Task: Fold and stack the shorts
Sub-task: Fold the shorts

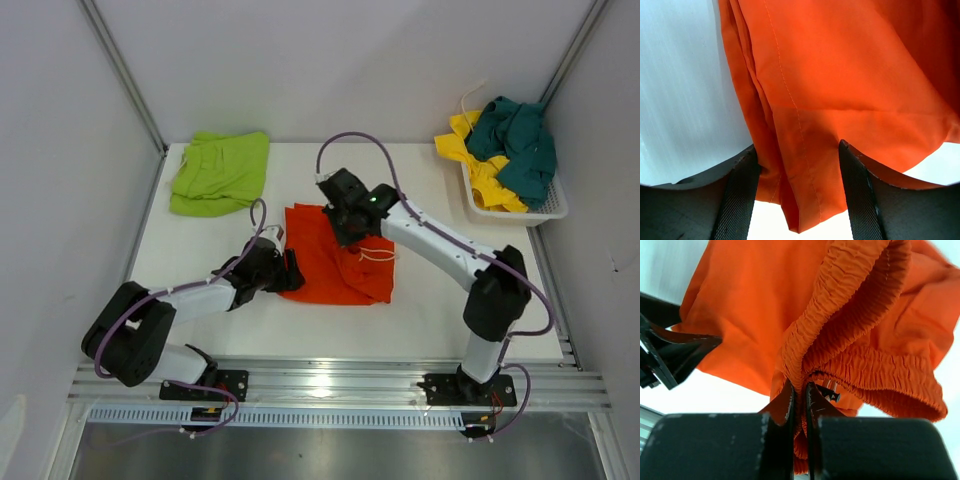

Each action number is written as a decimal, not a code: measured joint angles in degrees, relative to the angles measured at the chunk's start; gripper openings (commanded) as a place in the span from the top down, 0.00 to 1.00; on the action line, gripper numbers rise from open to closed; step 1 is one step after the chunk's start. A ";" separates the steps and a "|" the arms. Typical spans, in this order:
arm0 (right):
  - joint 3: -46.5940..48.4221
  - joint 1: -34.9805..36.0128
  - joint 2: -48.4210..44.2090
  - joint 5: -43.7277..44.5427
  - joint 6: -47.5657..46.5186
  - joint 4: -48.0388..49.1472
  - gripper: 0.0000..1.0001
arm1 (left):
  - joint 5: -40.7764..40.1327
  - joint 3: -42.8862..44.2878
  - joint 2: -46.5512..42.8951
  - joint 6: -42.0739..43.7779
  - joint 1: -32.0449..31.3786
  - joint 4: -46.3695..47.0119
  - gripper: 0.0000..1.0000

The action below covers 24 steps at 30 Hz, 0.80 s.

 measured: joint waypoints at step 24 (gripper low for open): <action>16.20 8.76 19.61 0.81 -0.85 -2.67 1.00 | -1.22 -1.77 -1.92 -0.48 -1.29 -0.04 0.39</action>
